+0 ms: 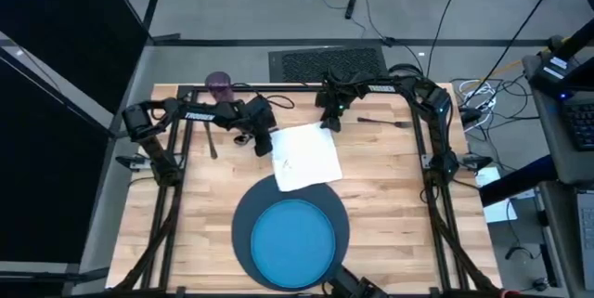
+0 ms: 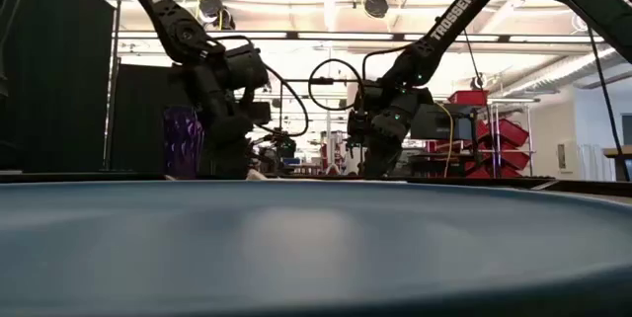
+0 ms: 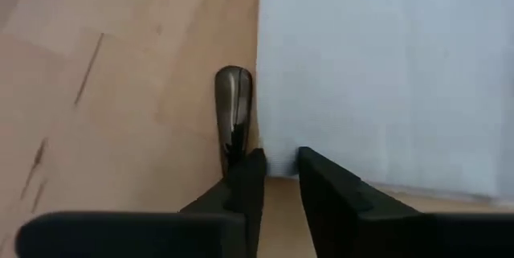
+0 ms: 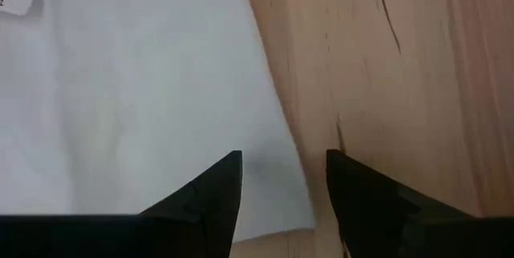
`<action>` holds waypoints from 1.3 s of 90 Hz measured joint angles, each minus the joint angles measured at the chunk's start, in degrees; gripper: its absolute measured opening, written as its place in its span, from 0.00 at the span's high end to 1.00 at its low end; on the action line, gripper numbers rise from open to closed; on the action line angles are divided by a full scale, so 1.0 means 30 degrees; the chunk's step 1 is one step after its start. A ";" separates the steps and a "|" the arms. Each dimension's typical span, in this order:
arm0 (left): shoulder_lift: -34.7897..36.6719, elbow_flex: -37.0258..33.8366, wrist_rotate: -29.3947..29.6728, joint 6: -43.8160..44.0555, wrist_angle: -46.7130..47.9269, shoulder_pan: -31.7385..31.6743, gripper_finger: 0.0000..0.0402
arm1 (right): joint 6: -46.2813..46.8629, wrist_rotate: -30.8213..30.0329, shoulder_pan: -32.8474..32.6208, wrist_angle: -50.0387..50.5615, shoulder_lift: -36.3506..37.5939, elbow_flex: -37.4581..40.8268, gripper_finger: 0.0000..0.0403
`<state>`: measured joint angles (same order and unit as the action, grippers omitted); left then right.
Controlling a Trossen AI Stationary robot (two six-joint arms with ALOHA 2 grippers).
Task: Set table place
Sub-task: Fold the white napkin
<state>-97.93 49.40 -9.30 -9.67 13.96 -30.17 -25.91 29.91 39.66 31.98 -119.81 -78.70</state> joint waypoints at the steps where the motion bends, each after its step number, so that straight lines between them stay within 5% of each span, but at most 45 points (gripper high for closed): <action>1: 0.0000 0.0016 0.0014 -0.0044 0.0005 0.0000 0.88 | 0.0000 -0.0005 0.0000 -0.0005 0.0000 0.0000 0.59; 14: 0.0000 0.0076 0.0050 -0.0384 -0.0044 0.0000 0.98 | 0.0027 -0.0006 -0.0001 -0.0073 0.0000 0.0000 0.59; 36: 0.0000 0.0083 0.0050 -0.0409 -0.0029 0.0000 1.00 | -0.0180 -0.0096 -0.0007 -0.0138 -0.0015 0.0000 0.64; 69: 0.0000 0.0090 0.0043 -0.0409 0.0007 0.0000 1.00 | -0.1414 -0.0087 -0.0023 -0.0131 -0.0066 0.0007 0.98; 117: 0.0442 0.0100 0.0026 -0.0402 -0.0333 0.0000 1.00 | -0.1654 -0.0698 -0.0029 0.0627 0.0560 -0.0451 1.00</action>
<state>-96.60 49.70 -9.22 -10.87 12.96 -30.17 -30.87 27.81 39.57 33.87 -118.13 -80.05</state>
